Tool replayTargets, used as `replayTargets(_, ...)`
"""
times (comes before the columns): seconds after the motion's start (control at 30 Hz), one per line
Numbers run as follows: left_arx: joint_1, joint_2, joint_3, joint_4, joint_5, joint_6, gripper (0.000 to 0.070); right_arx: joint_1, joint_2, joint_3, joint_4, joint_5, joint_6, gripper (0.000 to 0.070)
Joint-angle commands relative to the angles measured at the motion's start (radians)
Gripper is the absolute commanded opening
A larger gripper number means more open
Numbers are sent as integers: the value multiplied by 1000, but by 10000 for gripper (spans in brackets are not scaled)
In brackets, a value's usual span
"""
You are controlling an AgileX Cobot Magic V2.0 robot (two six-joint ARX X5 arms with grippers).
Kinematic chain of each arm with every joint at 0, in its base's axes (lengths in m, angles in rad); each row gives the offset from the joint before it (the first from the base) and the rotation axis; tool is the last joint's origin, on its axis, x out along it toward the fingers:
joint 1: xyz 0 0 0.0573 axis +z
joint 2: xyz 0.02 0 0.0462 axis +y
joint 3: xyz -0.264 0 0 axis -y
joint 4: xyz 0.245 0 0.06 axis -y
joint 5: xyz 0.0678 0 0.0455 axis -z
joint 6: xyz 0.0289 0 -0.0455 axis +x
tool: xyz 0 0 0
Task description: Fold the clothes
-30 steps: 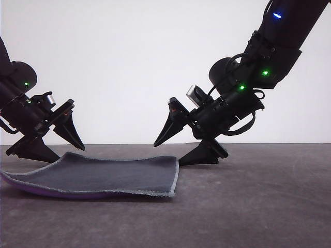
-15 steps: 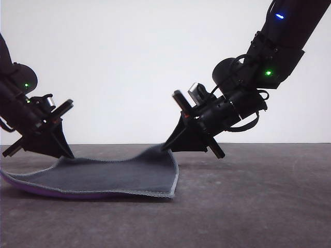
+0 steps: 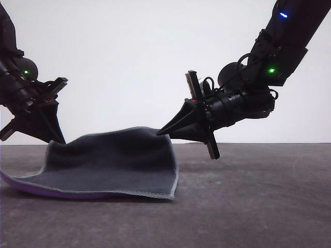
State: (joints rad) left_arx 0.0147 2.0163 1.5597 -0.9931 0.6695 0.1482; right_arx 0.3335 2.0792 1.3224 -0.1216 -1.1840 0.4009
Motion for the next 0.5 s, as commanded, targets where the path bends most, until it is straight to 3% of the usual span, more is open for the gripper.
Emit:
replayTargets(0.0,-1,23,19,-36,23,69,0,5,19,21,-9,-29,-27,0)
replayTargets(0.2,-1,23,19,-131,66,126,0,5,19,21,-85,-104,-55,0)
replayTargets(0.47,1,23,19,-283,64,201,0,5,19,21,-288,-108,-199,25)
